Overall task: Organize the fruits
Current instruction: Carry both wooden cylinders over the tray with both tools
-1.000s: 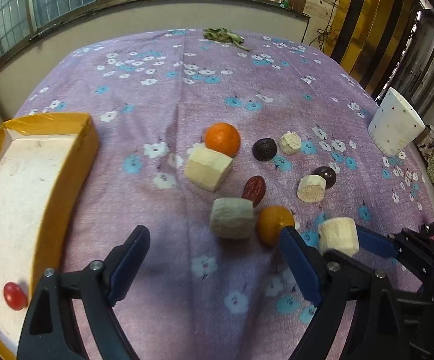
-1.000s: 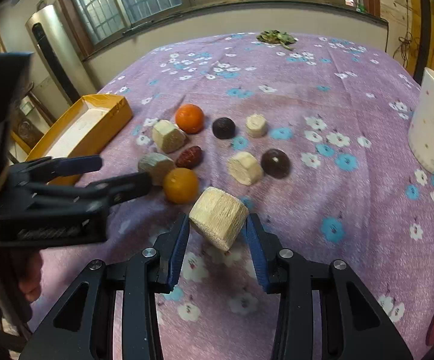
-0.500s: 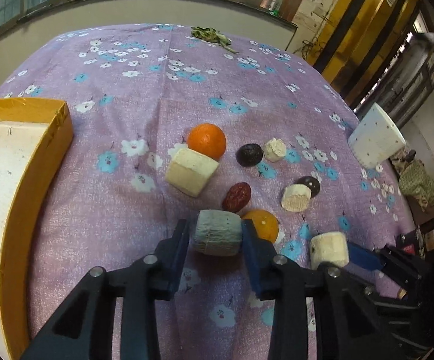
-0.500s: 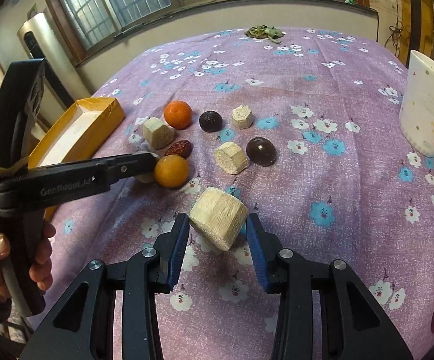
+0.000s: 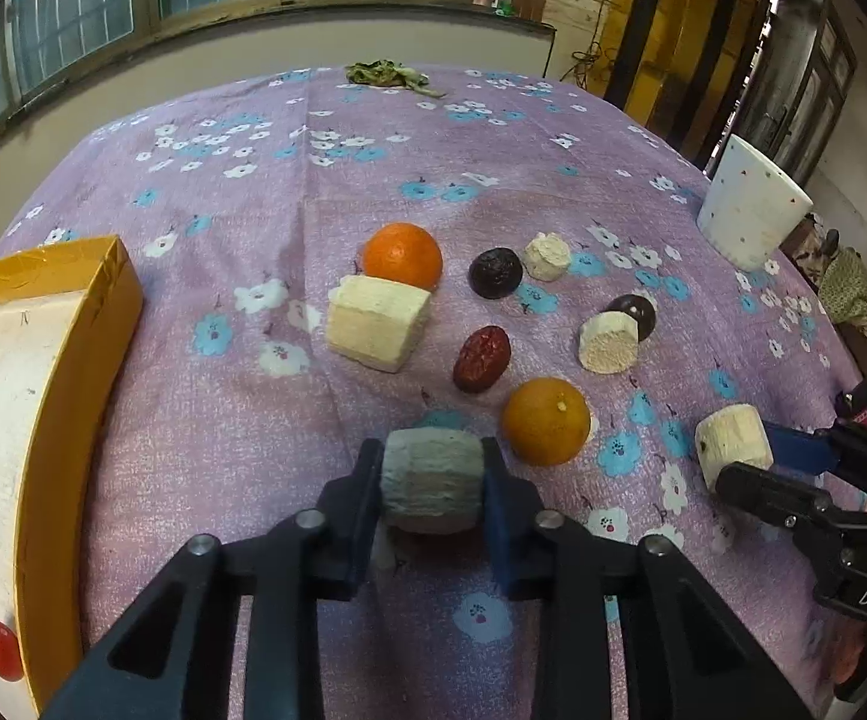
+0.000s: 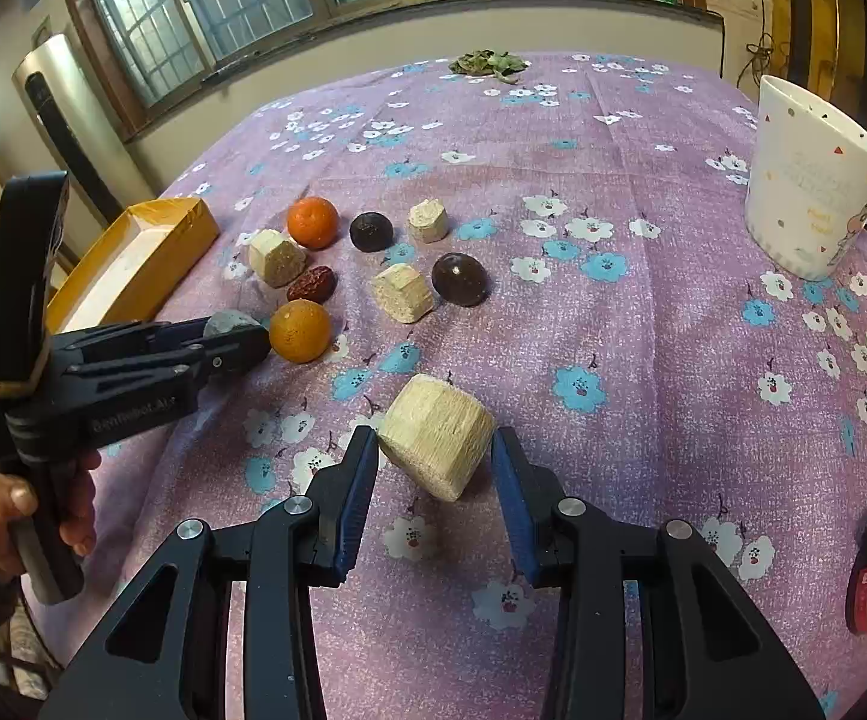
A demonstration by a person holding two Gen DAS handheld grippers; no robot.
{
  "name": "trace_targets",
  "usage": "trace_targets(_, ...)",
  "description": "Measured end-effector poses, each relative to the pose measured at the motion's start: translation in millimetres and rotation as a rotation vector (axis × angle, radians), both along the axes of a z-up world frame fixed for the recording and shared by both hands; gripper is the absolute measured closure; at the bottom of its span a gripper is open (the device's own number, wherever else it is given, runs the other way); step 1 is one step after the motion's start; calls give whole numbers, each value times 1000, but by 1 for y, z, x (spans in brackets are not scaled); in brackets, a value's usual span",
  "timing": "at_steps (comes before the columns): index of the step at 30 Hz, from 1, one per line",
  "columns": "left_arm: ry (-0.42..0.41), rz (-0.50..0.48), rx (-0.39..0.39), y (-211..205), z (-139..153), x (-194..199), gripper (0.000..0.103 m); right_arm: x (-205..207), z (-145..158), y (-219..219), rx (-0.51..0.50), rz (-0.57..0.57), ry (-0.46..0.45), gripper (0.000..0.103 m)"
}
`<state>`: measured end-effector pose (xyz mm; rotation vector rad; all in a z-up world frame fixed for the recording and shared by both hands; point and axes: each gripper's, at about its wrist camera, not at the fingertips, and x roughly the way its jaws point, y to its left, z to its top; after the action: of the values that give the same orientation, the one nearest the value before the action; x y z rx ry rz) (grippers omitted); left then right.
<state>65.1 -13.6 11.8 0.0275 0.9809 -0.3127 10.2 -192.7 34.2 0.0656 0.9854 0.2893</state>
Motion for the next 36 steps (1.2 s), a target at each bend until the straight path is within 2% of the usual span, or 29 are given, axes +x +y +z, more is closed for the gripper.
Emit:
trace_targets(3,17,32,-46,7,4,-3,70,-1,3,3,-2,-1,-11,65)
trace_targets(6,1,45,-46,14,12,-16,70,-3,9,9,-10,11,-30,65)
trace_targets(14,0,122,-107,52,27,-50,70,-7,23,46,-16,74,-61,65)
trace_targets(18,-7,165,-127,75,32,-62,70,-7,28,73,-15,124,-69,65)
trace_targets(25,-31,244,-119,114,40,-77,70,-5,36,129,-8,223,-80,65)
trace_targets(36,-51,385,-141,189,49,-81,70,15,46,218,14,375,-79,65)
